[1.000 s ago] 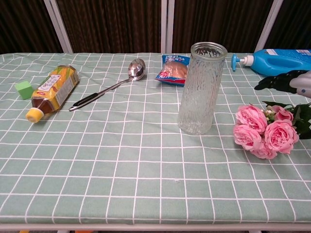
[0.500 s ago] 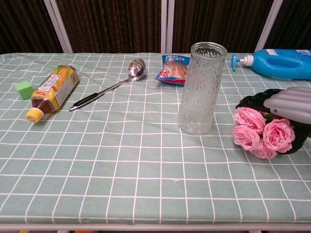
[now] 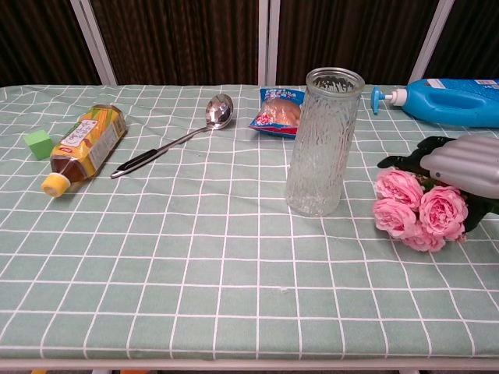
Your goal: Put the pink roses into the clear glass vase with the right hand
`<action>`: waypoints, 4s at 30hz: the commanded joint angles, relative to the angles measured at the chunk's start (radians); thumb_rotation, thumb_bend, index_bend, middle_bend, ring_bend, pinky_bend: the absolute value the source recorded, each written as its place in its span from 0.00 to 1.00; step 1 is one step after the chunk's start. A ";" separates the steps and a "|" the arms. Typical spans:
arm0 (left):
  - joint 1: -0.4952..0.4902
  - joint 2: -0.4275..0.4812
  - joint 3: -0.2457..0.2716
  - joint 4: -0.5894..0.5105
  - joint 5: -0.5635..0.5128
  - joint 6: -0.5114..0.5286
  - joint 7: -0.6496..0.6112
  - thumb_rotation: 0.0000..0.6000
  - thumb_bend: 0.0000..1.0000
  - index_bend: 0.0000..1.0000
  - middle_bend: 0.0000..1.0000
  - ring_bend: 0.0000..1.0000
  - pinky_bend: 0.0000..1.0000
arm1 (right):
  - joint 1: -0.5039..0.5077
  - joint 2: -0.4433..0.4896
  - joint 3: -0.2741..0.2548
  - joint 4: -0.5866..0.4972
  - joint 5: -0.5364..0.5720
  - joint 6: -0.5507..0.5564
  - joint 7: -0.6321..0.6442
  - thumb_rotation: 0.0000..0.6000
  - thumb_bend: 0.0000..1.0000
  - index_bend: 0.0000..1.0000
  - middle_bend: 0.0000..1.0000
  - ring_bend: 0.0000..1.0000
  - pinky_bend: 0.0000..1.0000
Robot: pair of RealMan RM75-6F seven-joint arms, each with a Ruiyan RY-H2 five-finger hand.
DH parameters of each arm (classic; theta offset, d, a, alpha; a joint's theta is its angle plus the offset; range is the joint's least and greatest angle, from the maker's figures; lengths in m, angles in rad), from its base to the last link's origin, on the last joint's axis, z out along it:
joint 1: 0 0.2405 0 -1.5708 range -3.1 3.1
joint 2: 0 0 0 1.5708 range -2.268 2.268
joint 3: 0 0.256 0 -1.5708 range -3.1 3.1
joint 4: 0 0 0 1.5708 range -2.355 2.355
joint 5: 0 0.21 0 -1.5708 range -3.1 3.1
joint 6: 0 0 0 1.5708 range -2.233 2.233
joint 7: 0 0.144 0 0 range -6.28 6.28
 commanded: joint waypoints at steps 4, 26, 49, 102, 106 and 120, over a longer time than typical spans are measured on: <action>-0.001 0.000 -0.005 0.001 -0.003 0.002 -0.008 1.00 0.00 0.05 0.00 0.00 0.03 | -0.007 -0.018 -0.010 0.030 -0.031 0.028 0.025 1.00 0.19 0.28 0.36 0.30 0.00; -0.004 0.002 -0.008 -0.002 -0.014 -0.008 -0.007 1.00 0.00 0.05 0.00 0.00 0.02 | -0.082 0.195 0.034 -0.100 -0.207 0.330 0.262 1.00 0.22 0.58 0.49 0.41 0.00; -0.007 0.000 0.001 -0.007 -0.012 -0.017 0.013 1.00 0.00 0.05 0.00 0.00 0.02 | -0.051 0.260 0.290 -0.230 -0.286 0.674 0.686 1.00 0.21 0.56 0.49 0.37 0.00; -0.001 -0.026 0.006 0.073 -0.032 -0.046 -0.052 1.00 0.00 0.05 0.00 0.00 0.02 | 0.035 0.120 0.344 -0.358 -0.056 0.307 1.691 1.00 0.16 0.55 0.49 0.30 0.06; 0.001 -0.028 0.008 0.082 -0.035 -0.050 -0.064 1.00 0.00 0.05 0.00 0.00 0.02 | 0.045 0.100 0.341 -0.348 -0.030 0.283 1.636 1.00 0.17 0.55 0.49 0.30 0.06; 0.006 -0.042 0.015 0.124 -0.032 -0.060 -0.098 1.00 0.00 0.05 0.00 0.00 0.02 | 0.065 0.007 0.298 -0.243 -0.032 0.207 1.610 1.00 0.18 0.52 0.47 0.27 0.06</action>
